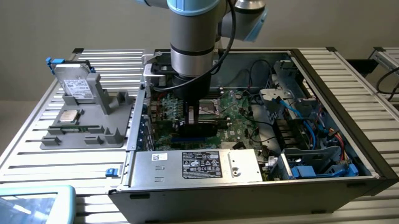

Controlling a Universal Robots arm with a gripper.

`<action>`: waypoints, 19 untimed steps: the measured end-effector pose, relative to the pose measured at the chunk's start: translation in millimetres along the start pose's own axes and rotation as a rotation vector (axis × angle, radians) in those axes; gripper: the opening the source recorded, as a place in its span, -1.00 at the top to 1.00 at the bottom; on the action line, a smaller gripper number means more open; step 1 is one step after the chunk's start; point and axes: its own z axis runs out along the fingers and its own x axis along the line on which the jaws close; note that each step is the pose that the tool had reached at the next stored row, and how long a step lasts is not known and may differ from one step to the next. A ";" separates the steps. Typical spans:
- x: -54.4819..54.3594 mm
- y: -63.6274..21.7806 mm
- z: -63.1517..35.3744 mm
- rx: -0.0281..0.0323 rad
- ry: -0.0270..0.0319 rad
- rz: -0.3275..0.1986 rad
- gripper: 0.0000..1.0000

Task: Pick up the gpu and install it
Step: 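Insert the gpu into the slot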

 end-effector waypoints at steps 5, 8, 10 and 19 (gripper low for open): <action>0.0 -0.1 0.0 0.0000 0.0001 0.001 0.44; 0.0 -0.2 0.0 -0.0002 0.0000 0.004 0.44; 0.0 -0.2 0.0 -0.0002 0.0000 0.007 0.44; -1.1 -0.8 0.0 -0.0007 -0.0003 0.017 0.44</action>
